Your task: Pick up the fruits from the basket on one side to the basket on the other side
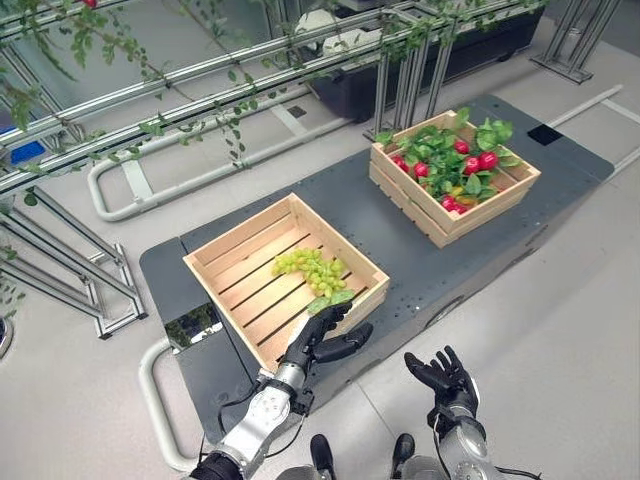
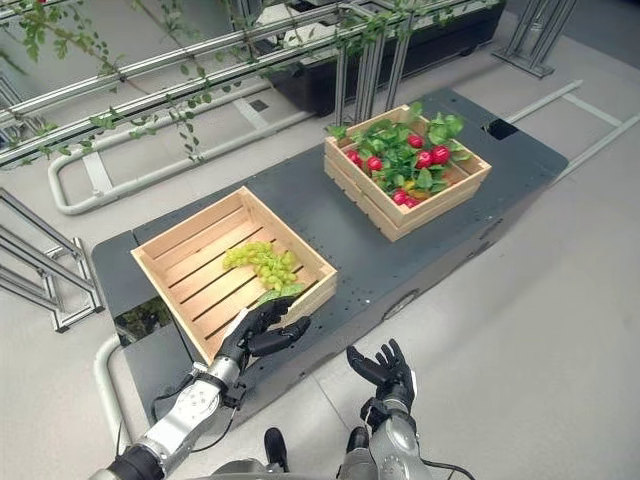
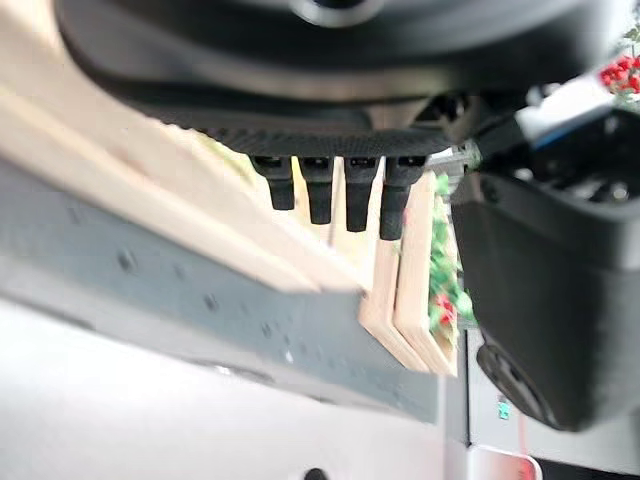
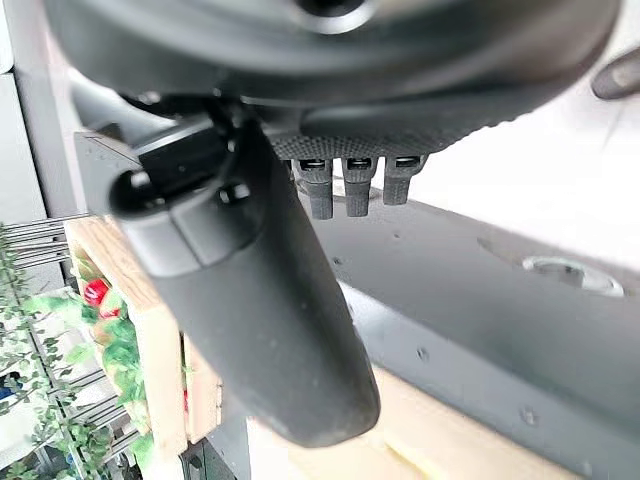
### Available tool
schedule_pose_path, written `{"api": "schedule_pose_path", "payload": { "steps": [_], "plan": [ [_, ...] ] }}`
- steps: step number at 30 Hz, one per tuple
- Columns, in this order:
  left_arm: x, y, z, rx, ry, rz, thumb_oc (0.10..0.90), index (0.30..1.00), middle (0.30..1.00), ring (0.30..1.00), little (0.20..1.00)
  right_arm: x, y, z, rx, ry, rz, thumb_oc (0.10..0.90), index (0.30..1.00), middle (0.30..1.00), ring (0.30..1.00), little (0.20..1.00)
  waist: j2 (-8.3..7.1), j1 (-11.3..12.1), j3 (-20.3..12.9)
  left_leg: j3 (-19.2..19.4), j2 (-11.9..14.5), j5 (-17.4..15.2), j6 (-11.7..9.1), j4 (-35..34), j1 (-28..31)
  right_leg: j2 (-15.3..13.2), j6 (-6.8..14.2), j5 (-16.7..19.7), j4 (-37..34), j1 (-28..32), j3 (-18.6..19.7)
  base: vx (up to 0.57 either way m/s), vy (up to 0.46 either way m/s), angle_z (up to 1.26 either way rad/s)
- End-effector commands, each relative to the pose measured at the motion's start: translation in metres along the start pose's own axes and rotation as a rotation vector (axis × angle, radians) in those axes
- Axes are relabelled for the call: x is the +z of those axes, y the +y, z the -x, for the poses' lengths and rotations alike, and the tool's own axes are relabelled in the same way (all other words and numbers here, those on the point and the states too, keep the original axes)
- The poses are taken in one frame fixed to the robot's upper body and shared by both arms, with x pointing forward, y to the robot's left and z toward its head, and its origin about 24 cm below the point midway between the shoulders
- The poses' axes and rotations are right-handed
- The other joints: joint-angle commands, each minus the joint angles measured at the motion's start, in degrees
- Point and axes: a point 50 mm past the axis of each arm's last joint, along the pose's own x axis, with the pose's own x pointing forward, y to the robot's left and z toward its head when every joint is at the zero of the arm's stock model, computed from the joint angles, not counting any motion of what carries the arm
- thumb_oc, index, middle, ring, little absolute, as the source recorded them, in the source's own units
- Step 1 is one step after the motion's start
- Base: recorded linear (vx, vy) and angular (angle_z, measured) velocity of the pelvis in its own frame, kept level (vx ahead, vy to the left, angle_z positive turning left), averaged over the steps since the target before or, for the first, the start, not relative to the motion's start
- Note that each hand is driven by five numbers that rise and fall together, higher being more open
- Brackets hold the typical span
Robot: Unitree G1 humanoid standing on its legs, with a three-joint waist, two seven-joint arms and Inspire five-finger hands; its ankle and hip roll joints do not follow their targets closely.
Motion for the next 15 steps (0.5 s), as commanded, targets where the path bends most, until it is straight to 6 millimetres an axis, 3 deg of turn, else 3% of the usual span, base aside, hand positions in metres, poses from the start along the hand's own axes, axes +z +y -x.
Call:
{"api": "schedule_pose_path", "payload": {
  "steps": [1, 3, 4, 5, 7, 8, 11, 12, 15],
  "plan": [
    [0.061, -0.006, -0.014, -0.095, -0.334, -0.100, 0.800, 0.900, 0.900, 0.900, 0.900, 0.033, 0.025, 0.002, 0.066, -0.189, -0.147, 0.800, 0.900, 0.900, 0.900, 0.900, -2.17, 0.00, 0.88, -3.18, -2.02, -3.21, -0.30, 0.13, 0.14, 1.42, -0.53, 2.53, 14.72, -3.60, 8.32, 0.03, 0.006, 0.43],
    [0.065, -0.007, -0.015, -0.107, -0.345, -0.121, 0.800, 0.900, 0.900, 0.900, 0.900, 0.033, 0.023, 0.001, 0.066, -0.190, -0.143, 0.800, 0.900, 0.900, 0.900, 0.900, -2.14, -0.64, 1.47, -4.27, -1.83, -3.16, -0.45, 0.13, 0.39, 1.86, -0.71, 2.95, 12.03, -4.08, 9.60, 0.04, -0.124, 0.59],
    [0.074, -0.005, -0.020, -0.109, -0.368, -0.123, 0.800, 0.900, 0.900, 0.900, 0.900, 0.034, 0.023, 0.000, 0.073, -0.202, -0.139, 0.800, 0.900, 0.900, 0.900, 0.900, -1.68, -1.35, 2.11, -5.06, -0.82, -2.64, -0.56, 0.13, 0.01, 2.61, -1.88, 4.50, 2.38, -4.33, 11.71, 0.02, -0.183, 0.60],
    [0.076, -0.005, -0.020, -0.111, -0.374, -0.124, 0.800, 0.900, 0.900, 0.900, 0.900, 0.035, 0.024, 0.000, 0.073, -0.206, -0.140, 0.800, 0.900, 0.900, 0.900, 0.900, -1.59, -1.37, 2.16, -5.18, -0.67, -2.77, -0.61, 0.13, -0.11, 2.69, -1.83, 5.33, 0.12, -4.15, 12.22, 0.02, -0.258, 0.44],
    [0.088, -0.005, -0.024, -0.095, -0.428, -0.146, 0.800, 0.900, 0.900, 0.900, 0.900, 0.041, 0.030, -0.004, 0.081, -0.230, -0.149, 0.800, 0.900, 0.900, 0.900, 0.900, -1.90, -1.83, 2.55, -6.04, -0.56, -4.22, -0.72, 0.13, -0.65, 2.48, -0.46, 10.18, -13.26, -3.93, 16.36, 0.06, -0.344, 0.29],
    [0.091, -0.005, -0.024, -0.107, -0.448, -0.156, 0.800, 0.900, 0.900, 0.900, 0.900, 0.042, 0.032, -0.005, 0.072, -0.237, -0.155, 0.800, 0.900, 0.900, 0.900, 0.900, -1.83, -1.91, 2.35, -6.62, -0.03, -4.35, -0.84, 0.13, -0.91, 3.20, -0.45, 8.87, -14.27, -3.14, 17.94, 0.13, -0.434, 0.35],
    [0.092, -0.001, -0.022, -0.035, -0.466, -0.184, 0.800, 0.900, 0.900, 0.900, 0.900, 0.040, 0.034, -0.007, 0.071, -0.204, -0.112, 0.800, 0.900, 0.900, 0.900, 0.900, -2.00, -1.51, 1.81, -6.91, 1.08, -3.22, -1.25, 0.13, -0.74, 3.52, -0.54, 7.46, -13.36, -1.35, 16.64, 0.17, -0.271, 0.82],
    [0.098, 0.009, -0.017, 0.012, -0.503, -0.193, 0.800, 0.900, 0.900, 0.900, 0.900, 0.043, 0.033, -0.005, 0.118, -0.215, -0.091, 0.800, 0.900, 0.900, 0.900, 0.900, -2.20, -1.06, 1.57, -7.08, 1.90, -2.33, -2.01, 0.18, -0.27, 3.73, -0.97, 5.26, -12.93, 0.46, 14.79, 0.24, -0.235, 0.52],
    [0.108, 0.025, -0.009, 0.084, -0.584, -0.242, 0.800, 0.900, 0.900, 0.900, 0.900, 0.048, 0.026, -0.004, 0.117, -0.235, -0.028, 0.800, 0.900, 0.900, 0.900, 0.900, -2.55, -0.62, 1.24, -7.51, 2.61, -2.00, -2.91, 1.01, -0.47, 4.06, -1.63, 4.33, -14.66, 2.90, 13.71, 0.19, -0.159, 0.24]
  ]
}}
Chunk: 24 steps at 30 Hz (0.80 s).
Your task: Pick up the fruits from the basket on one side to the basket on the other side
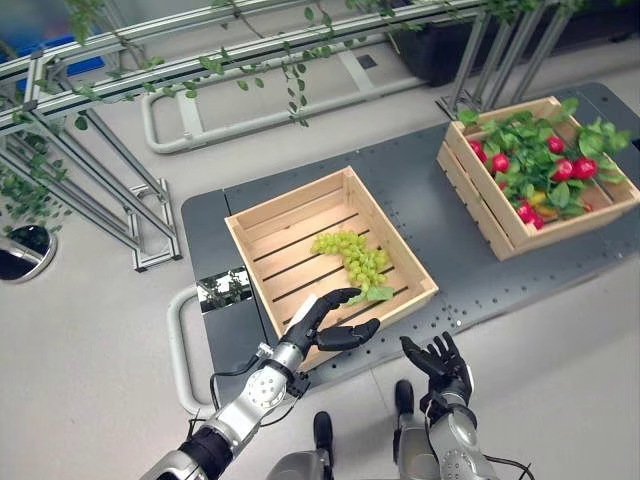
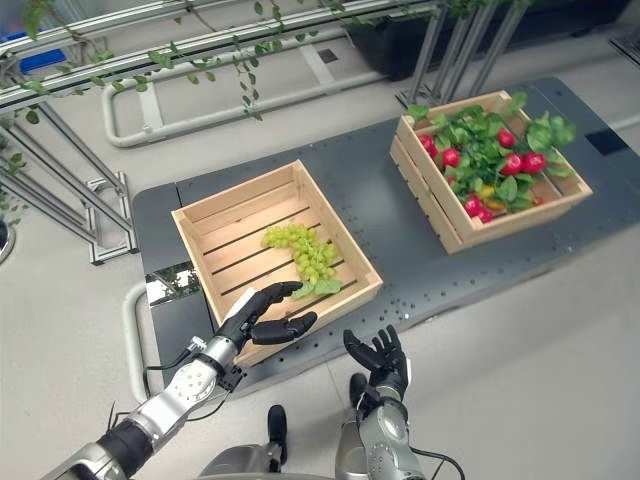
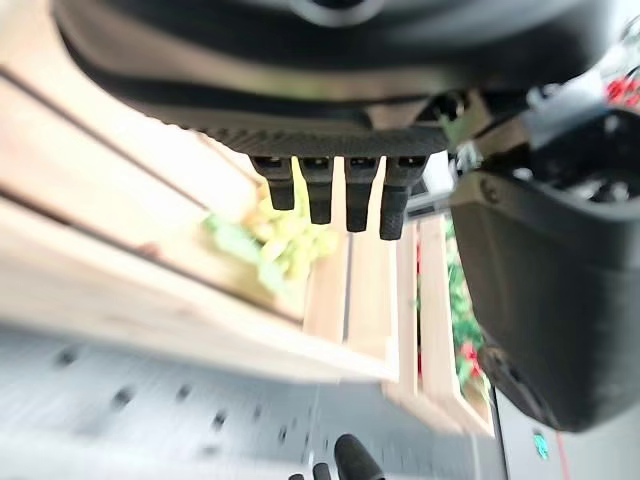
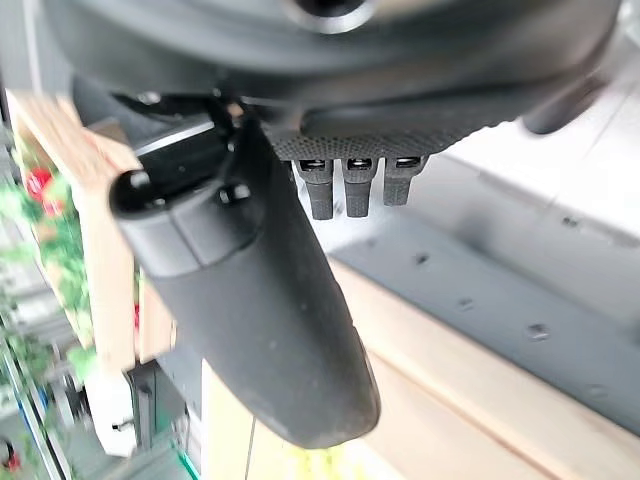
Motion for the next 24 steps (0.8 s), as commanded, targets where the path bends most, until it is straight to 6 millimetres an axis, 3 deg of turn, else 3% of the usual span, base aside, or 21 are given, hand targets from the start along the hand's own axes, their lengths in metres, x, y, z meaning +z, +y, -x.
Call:
{"api": "schedule_pose_path", "payload": {
  "steps": [1, 2, 3, 4, 7, 9, 10, 16, 24],
  "plan": [
    [0.074, 0.030, -0.017, 0.151, -0.443, -0.075, 0.800, 0.900, 0.900, 0.900, 0.900, 0.038, 0.007, -0.004, 0.064, -0.172, 0.002, 0.800, 0.900, 0.900, 0.900, 0.900, -0.10, -0.07, -2.35, 2.87, 1.96, 0.47, 1.39, 0.64, -2.02, 0.69, -3.51, -3.18, 3.95, 2.35, -1.51, 0.14, -0.076, 0.20],
    [0.095, 0.047, -0.012, 0.249, -0.546, -0.195, 0.800, 0.900, 0.900, 0.900, 0.900, 0.042, -0.004, -0.006, 0.035, -0.171, 0.020, 0.800, 0.900, 0.900, 0.900, 0.900, 0.26, 0.27, -2.21, 2.20, 2.10, 1.00, 0.84, 0.00, -2.36, 0.80, -3.78, -3.66, 3.20, 2.85, -2.47, 0.12, -0.050, 0.14],
    [0.099, 0.051, -0.011, 0.265, -0.565, -0.215, 0.800, 0.900, 0.900, 0.900, 0.900, 0.043, -0.005, -0.006, 0.032, -0.173, 0.022, 0.800, 0.900, 0.900, 0.900, 0.900, 0.33, 0.30, -2.13, 2.08, 2.11, 1.09, 0.76, -0.11, -2.42, 0.80, -3.83, -3.75, 3.13, 2.90, -2.63, 0.11, -0.007, 0.15],
    [0.119, 0.072, -0.003, 0.369, -0.660, -0.291, 0.800, 0.900, 0.900, 0.900, 0.900, 0.047, -0.013, -0.006, 0.026, -0.184, 0.034, 0.800, 0.900, 0.900, 0.900, 0.900, 0.72, 0.52, -1.61, 1.61, 2.06, 1.36, 0.37, -0.30, -3.12, 0.73, -4.05, -4.22, 3.00, 2.77, -3.28, 0.04, 0.025, 0.18],
    [0.142, 0.098, 0.008, 0.523, -0.768, -0.442, 0.800, 0.900, 0.900, 0.900, 0.900, 0.054, -0.017, -0.006, 0.035, -0.203, 0.057, 0.800, 0.900, 0.900, 0.900, 0.900, 1.36, 0.44, -0.33, 0.61, 1.82, 1.79, -0.23, -0.16, -4.75, 0.62, -4.46, -5.24, 4.22, 1.23, -3.78, 0.01, 0.058, 0.18],
    [0.147, 0.105, 0.008, 0.573, -0.781, -0.485, 0.800, 0.900, 0.900, 0.900, 0.900, 0.057, -0.017, -0.007, 0.047, -0.209, 0.071, 0.800, 0.900, 0.900, 0.900, 0.900, 1.46, 0.31, 0.29, 0.32, 1.67, 1.58, -0.40, 0.75, -5.66, 0.39, -4.60, -5.70, 5.18, 0.37, -3.91, -0.04, 0.067, 0.19],
    [0.155, 0.117, 0.005, 0.649, -0.800, -0.575, 0.800, 0.900, 0.900, 0.900, 0.900, 0.063, -0.016, -0.009, 0.070, -0.218, 0.093, 0.800, 0.900, 0.900, 0.900, 0.900, 1.71, -0.08, 1.79, 0.08, 1.32, 1.02, -0.83, 3.37, -7.57, -0.03, -4.92, -6.37, 6.82, -0.95, -4.00, -0.05, 0.064, 0.23],
    [0.164, 0.156, -0.012, 0.771, -0.699, -0.875, 0.800, 0.900, 0.900, 0.900, 0.900, 0.086, -0.009, -0.018, 0.124, -0.281, 0.179, 0.800, 0.900, 0.900, 0.900, 0.900, 3.20, -1.58, 6.00, 0.54, 0.22, -0.41, -1.22, 10.00, -12.70, -0.73, -5.93, -9.71, 15.04, -6.94, -3.46, -0.08, 0.139, 0.06],
    [0.150, 0.196, -0.027, 0.767, -0.507, -1.208, 0.800, 0.900, 0.900, 0.900, 0.900, 0.101, -0.024, -0.028, 0.133, -0.283, 0.246, 0.800, 0.900, 0.900, 0.900, 0.900, 2.28, -3.61, 10.35, 2.50, -0.32, -3.07, -0.72, 18.55, -18.73, -0.91, -6.67, -12.84, 24.07, -13.59, -1.44, -0.07, 0.098, -0.01]
  ]
}}
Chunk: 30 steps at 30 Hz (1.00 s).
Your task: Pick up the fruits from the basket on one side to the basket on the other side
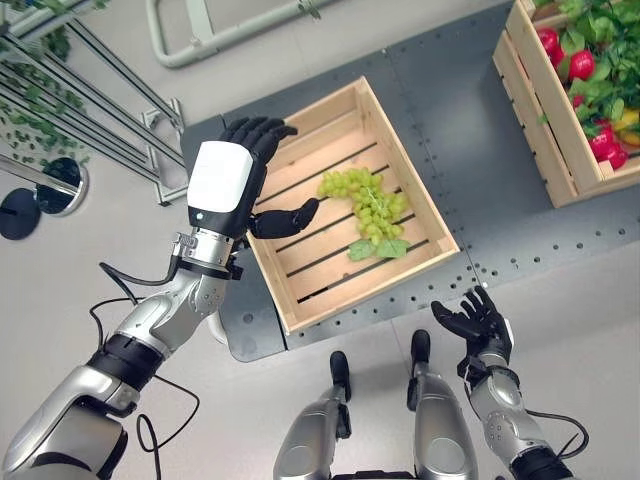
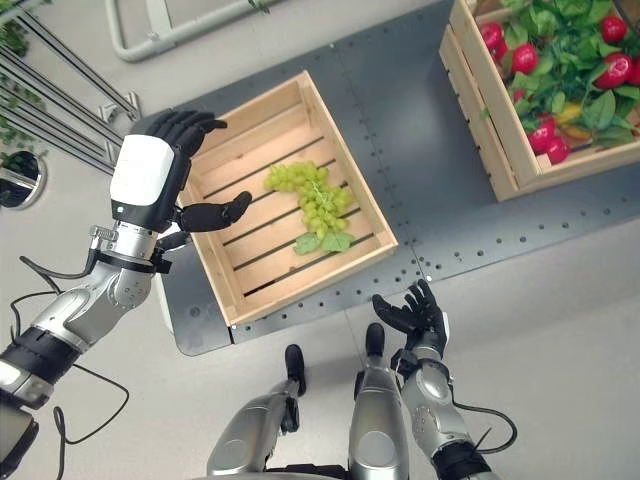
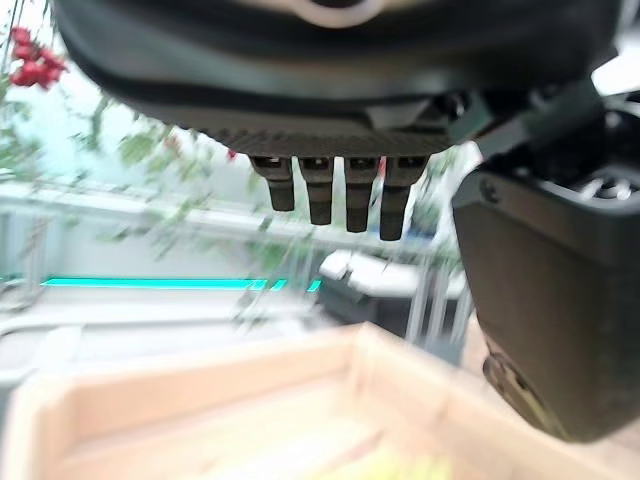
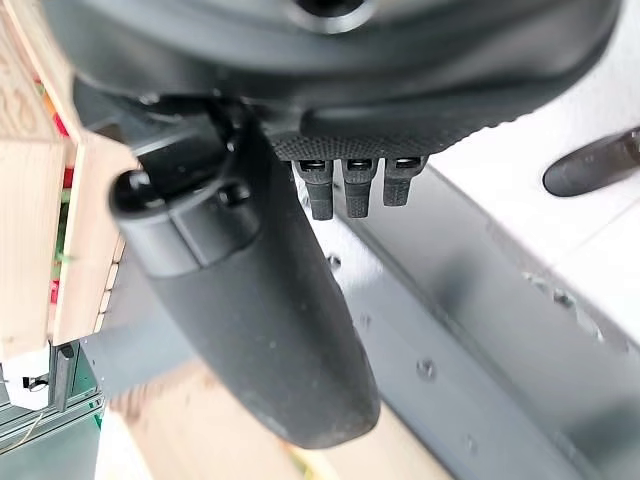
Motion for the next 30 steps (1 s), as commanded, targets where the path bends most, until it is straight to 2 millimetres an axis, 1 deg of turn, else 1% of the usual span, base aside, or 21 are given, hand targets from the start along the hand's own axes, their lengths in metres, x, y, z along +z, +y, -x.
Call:
{"api": "schedule_pose_path", "payload": {
  "steps": [1, 3, 5, 7, 8, 10, 15, 19, 20, 24, 27, 29, 30],
  "plan": [
    [-0.011, 0.052, -0.025, 0.221, -0.086, -0.164, 0.800, 0.900, 0.900, 0.900, 0.900, 0.015, -0.016, 0.005, 0.053, -0.086, 0.068, 0.800, 0.900, 0.900, 0.900, 0.900, -2.07, -1.41, -1.51, 1.83, 0.16, -3.54, 0.67, 10.73, -5.92, 0.84, -4.23, -6.26, 6.55, 2.07, 0.91, -0.06, 0.068, 0.07],
    [-0.012, 0.056, -0.033, 0.237, -0.115, -0.236, 0.800, 0.900, 0.900, 0.900, 0.900, 0.019, -0.015, 0.001, 0.062, -0.095, 0.068, 0.800, 0.900, 0.900, 0.900, 0.900, -2.45, -1.57, -0.37, 2.24, 0.27, -3.81, 0.84, 11.66, -6.98, 1.17, -4.27, -6.13, 7.07, 1.10, 1.22, -0.07, 0.050, 0.02],
    [-0.015, 0.062, -0.043, 0.264, -0.128, -0.297, 0.800, 0.900, 0.900, 0.900, 0.900, 0.023, -0.009, -0.003, 0.079, -0.104, 0.065, 0.800, 0.900, 0.900, 0.900, 0.900, -3.17, -1.73, 0.65, 2.74, 0.59, -4.00, 0.94, 12.45, -8.16, 1.55, -4.22, -5.87, 7.46, 0.05, 1.40, -0.06, 0.019, -0.01],
    [-0.016, 0.066, -0.050, 0.283, -0.130, -0.330, 0.800, 0.900, 0.900, 0.900, 0.900, 0.024, -0.006, -0.005, 0.088, -0.107, 0.064, 0.800, 0.900, 0.900, 0.900, 0.900, -3.62, -1.82, 0.84, 2.86, 0.76, -4.14, 0.99, 13.13, -9.36, 1.76, -4.19, -5.71, 7.79, -1.00, 1.69, -0.04, 0.020, -0.03],
    [-0.019, 0.070, -0.058, 0.316, -0.129, -0.370, 0.800, 0.900, 0.900, 0.900, 0.900, 0.025, -0.002, -0.007, 0.098, -0.107, 0.062, 0.800, 0.900, 0.900, 0.900, 0.900, -4.21, -2.10, 0.84, 3.25, 1.08, -4.28, 1.11, 13.90, -11.20, 2.10, -4.11, -5.48, 8.15, -2.70, 2.09, -0.03, 0.024, 0.00],
    [-0.020, 0.077, -0.068, 0.364, -0.140, -0.416, 0.800, 0.900, 0.900, 0.900, 0.900, 0.026, 0.003, -0.009, 0.106, -0.109, 0.058, 0.800, 0.900, 0.900, 0.900, 0.900, -4.78, -2.41, 0.84, 3.97, 1.47, -4.46, 1.31, 14.61, -13.27, 2.57, -3.99, -5.16, 8.35, -4.73, 2.56, -0.03, 0.030, 0.04],
    [-0.008, 0.093, -0.094, 0.454, -0.181, -0.499, 0.800, 0.900, 0.900, 0.900, 0.900, 0.027, 0.014, -0.012, 0.131, -0.116, 0.063, 0.800, 0.900, 0.900, 0.900, 0.900, -5.81, -3.24, 0.84, 5.08, 2.16, -4.54, 1.54, 15.86, -17.73, 3.64, -3.71, -4.39, 8.79, -9.15, 3.36, 0.00, 0.026, -0.04],
    [0.000, 0.100, -0.108, 0.478, -0.224, -0.561, 0.800, 0.900, 0.900, 0.900, 0.900, 0.028, 0.019, -0.015, 0.141, -0.112, 0.063, 0.800, 0.900, 0.900, 0.900, 0.900, -6.36, -3.60, 0.84, 5.53, 2.49, -4.64, 1.79, 16.80, -20.73, 4.18, -3.54, -4.45, 10.43, -12.42, 3.61, 0.02, 0.008, -0.03],
    [0.001, 0.100, -0.109, 0.478, -0.228, -0.562, 0.800, 0.900, 0.900, 0.900, 0.900, 0.028, 0.020, -0.015, 0.142, -0.112, 0.061, 0.800, 0.900, 0.900, 0.900, 0.900, -6.42, -3.63, 0.84, 5.54, 2.50, -4.65, 1.80, 16.86, -20.95, 4.23, -3.49, -4.38, 10.43, -12.65, 3.63, 0.04, -0.001, -0.05],
    [0.005, 0.098, -0.115, 0.431, -0.260, -0.596, 0.800, 0.900, 0.900, 0.900, 0.900, 0.030, 0.026, -0.018, 0.143, -0.116, 0.043, 0.800, 0.900, 0.900, 0.900, 0.900, -6.69, -3.74, 0.84, 5.83, 2.46, -4.83, 1.87, 17.19, -22.44, 4.42, -3.17, -3.83, 10.06, -14.16, 3.77, 0.04, 0.005, -0.04],
    [0.008, 0.092, -0.117, 0.352, -0.326, -0.668, 0.800, 0.900, 0.900, 0.900, 0.900, 0.034, 0.028, -0.020, 0.142, -0.123, 0.023, 0.800, 0.900, 0.900, 0.900, 0.900, -6.75, -4.01, 0.84, 6.25, 2.52, -5.05, 1.92, 17.79, -23.87, 4.48, -3.03, -3.45, 9.93, -15.55, 3.88, 0.01, 0.003, 0.00],
    [0.015, 0.083, -0.120, 0.219, -0.418, -0.750, 0.800, 0.900, 0.900, 0.900, 0.900, 0.036, 0.028, -0.021, 0.141, -0.126, 0.011, 0.800, 0.900, 0.900, 0.900, 0.900, -6.59, -4.23, 0.84, 6.55, 2.46, -5.32, 1.99, 18.49, -25.03, 4.42, -2.90, -3.09, 9.91, -16.60, 3.86, 0.02, 0.034, 0.05],
    [0.016, 0.082, -0.120, 0.200, -0.431, -0.754, 0.800, 0.900, 0.900, 0.900, 0.900, 0.037, 0.028, -0.021, 0.140, -0.126, 0.011, 0.800, 0.900, 0.900, 0.900, 0.900, -6.58, -4.26, 0.84, 6.52, 2.39, -5.47, 2.02, 18.78, -25.27, 4.40, -2.86, -3.00, 9.84, -16.76, 3.95, 0.02, 0.038, 0.05]
  ]
}}
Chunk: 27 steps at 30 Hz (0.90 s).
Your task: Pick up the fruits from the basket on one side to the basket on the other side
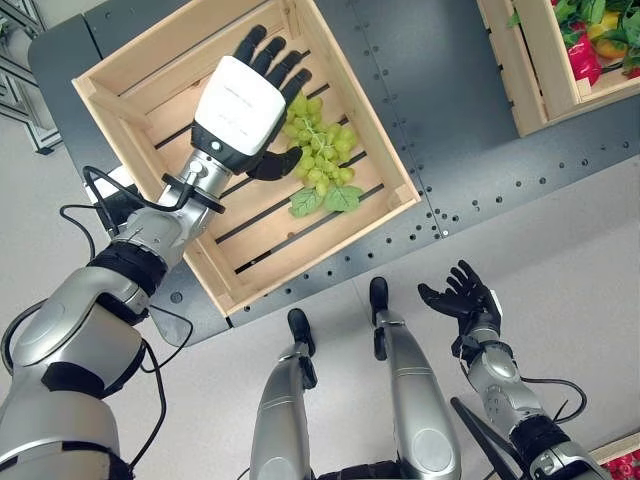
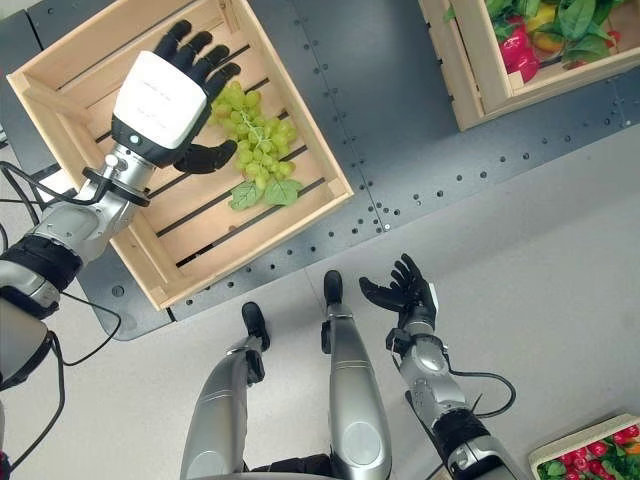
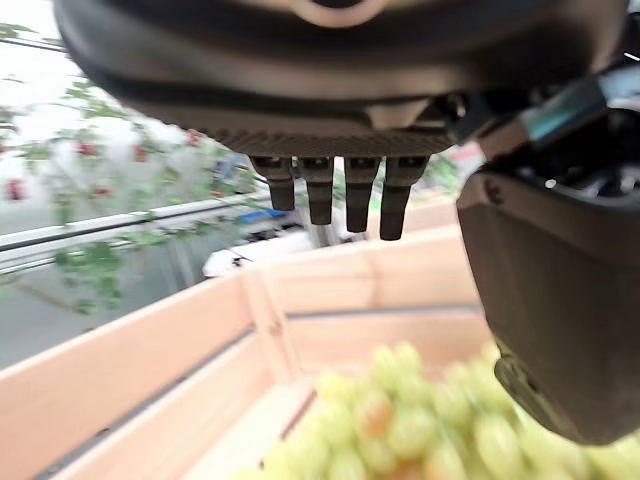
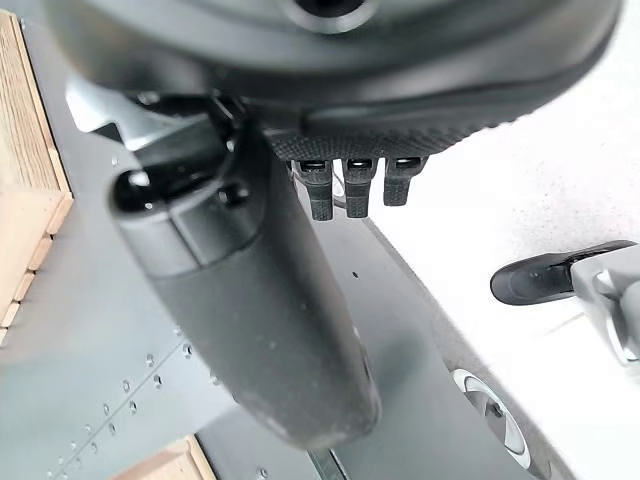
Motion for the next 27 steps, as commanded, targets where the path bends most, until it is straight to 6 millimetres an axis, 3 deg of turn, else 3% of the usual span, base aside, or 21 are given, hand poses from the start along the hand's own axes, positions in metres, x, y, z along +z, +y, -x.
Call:
{"api": "schedule_pose_path", "payload": {
  "steps": [1, 9, 21, 27],
  "plan": [
    [-0.028, 0.030, -0.026, 0.016, -0.077, -0.143, 0.800, 0.900, 0.900, 0.900, 0.900, 0.015, -0.002, 0.000, 0.000, -0.082, -0.067, 0.800, 0.900, 0.900, 0.900, 0.900, -1.55, 0.47, -0.69, 4.49, -0.73, -0.23, 2.93, 2.06, -3.43, 1.95, -1.07, -2.81, 3.22, 0.40, 1.17, 0.02, 0.035, 0.02],
    [-0.032, 0.029, -0.031, -0.185, -0.116, -0.188, 0.800, 0.900, 0.900, 0.900, 0.900, 0.015, -0.008, 0.003, -0.010, -0.087, -0.086, 0.800, 0.900, 0.900, 0.900, 0.900, -1.18, -0.09, -0.69, 5.66, -0.56, -0.86, 3.55, 3.03, -5.82, 1.86, -0.13, -1.55, 2.53, -2.08, 2.05, 0.01, 0.015, -0.05],
    [-0.034, 0.048, -0.052, -0.098, -0.205, -0.327, 0.800, 0.900, 0.900, 0.900, 0.900, 0.016, 0.001, 0.004, 0.022, -0.102, -0.127, 0.800, 0.900, 0.900, 0.900, 0.900, -1.87, -0.32, -0.69, 6.29, -0.61, -0.84, 3.94, 2.66, -7.48, 2.32, 0.37, -0.54, 1.94, -3.83, 1.92, 0.00, 0.001, 0.00],
    [-0.057, 0.058, -0.050, 0.047, 0.000, -0.324, 0.800, 0.900, 0.900, 0.900, 0.900, 0.013, 0.007, 0.006, 0.033, -0.095, -0.128, 0.800, 0.900, 0.900, 0.900, 0.900, -2.17, -0.17, -0.69, 6.44, -0.62, -0.87, 4.14, 2.35, -7.75, 2.61, 0.43, -0.26, 1.85, -4.34, 1.85, 0.00, 0.000, 0.00]
  ]
}}
